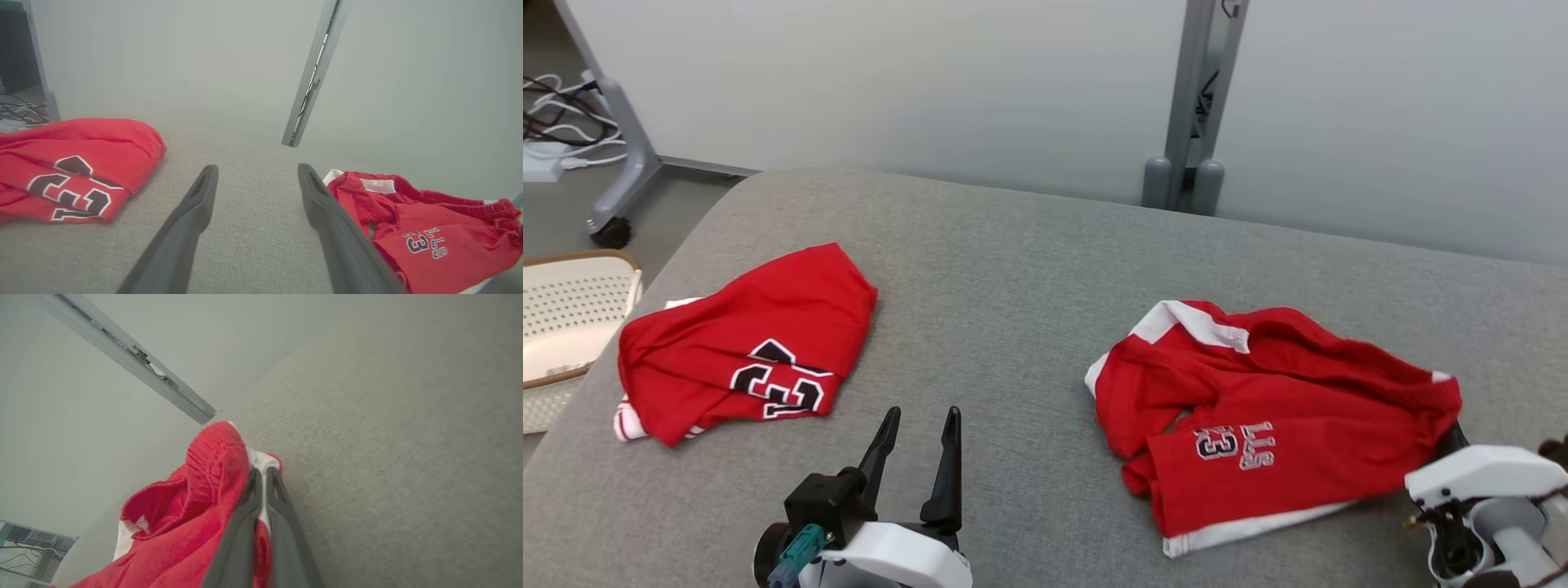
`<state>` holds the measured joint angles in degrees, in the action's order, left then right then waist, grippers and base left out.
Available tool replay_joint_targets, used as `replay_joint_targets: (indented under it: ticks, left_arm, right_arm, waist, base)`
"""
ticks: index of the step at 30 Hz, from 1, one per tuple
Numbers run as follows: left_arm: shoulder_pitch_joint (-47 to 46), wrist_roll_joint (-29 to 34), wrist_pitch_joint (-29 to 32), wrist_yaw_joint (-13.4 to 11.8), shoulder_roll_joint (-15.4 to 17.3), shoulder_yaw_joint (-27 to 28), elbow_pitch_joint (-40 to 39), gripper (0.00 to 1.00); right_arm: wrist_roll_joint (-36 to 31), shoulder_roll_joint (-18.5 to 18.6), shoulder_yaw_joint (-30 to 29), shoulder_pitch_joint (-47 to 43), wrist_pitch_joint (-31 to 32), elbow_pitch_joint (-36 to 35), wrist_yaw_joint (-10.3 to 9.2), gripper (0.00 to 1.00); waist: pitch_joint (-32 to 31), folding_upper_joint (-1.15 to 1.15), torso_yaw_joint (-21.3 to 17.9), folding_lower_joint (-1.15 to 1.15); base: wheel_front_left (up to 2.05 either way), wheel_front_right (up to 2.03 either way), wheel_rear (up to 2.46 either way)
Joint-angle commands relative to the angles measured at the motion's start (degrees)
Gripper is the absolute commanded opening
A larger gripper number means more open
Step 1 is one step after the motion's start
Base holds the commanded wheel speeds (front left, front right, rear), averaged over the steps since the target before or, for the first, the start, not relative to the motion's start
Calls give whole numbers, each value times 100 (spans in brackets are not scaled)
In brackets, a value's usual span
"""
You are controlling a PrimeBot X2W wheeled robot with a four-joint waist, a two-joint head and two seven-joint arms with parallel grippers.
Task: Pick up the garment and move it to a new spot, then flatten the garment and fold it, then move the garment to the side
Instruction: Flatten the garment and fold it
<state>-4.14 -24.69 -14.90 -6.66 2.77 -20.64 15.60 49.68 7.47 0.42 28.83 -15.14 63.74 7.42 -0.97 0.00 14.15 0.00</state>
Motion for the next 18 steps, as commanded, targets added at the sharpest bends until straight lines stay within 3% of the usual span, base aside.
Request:
replay_joint_targets:
  ticks: [1, 2, 3, 4, 12, 16, 18]
  left_arm:
    - [-107, 37, -18, -16, 20, 33, -7, 100]
    - [-114, 34, -18, -13, 20, 44, -6, 100]
    - [-122, 38, -18, -5, 20, 41, 0, 100]
    - [-131, 34, -18, 0, 20, 41, 4, 100]
    - [-106, 121, -18, -8, 21, 12, -16, 100]
    - [-101, 224, -18, -34, 21, -57, -73, 100]
    - [-75, 137, -18, -56, 25, -41, -113, 100]
  right_arm:
    - [-8, 34, -102, -84, -17, 88, 13, 0]
    - [7, 1, -164, -114, -17, 166, 13, 16]
    - [-29, -1, -210, -120, -17, 202, 13, 51]
    - [-14, -41, -252, -119, -17, 238, 13, 100]
    - [58, -80, -144, -143, 49, 193, 13, 100]
    - [-104, 22, -28, -313, -13, -426, 13, 100]
    - [-280, 161, -57, -436, -20, -1125, 13, 100]
  waist:
    - [38, 0, -103, 0]
    - [45, 0, -153, 0]
    - [48, 0, -203, 0]
    - [48, 0, -253, 0]
    - [-60, 0, -667, 0]
    - [-143, 0, -847, 0]
    - [-175, 0, -937, 0]
  base:
    - [0, 0, 0]
    - [0, 0, 0]
    - [0, 0, 0]
    - [0, 0, 0]
    - [0, 0, 0]
    - [0, 0, 0]
    - [0, 0, 0]
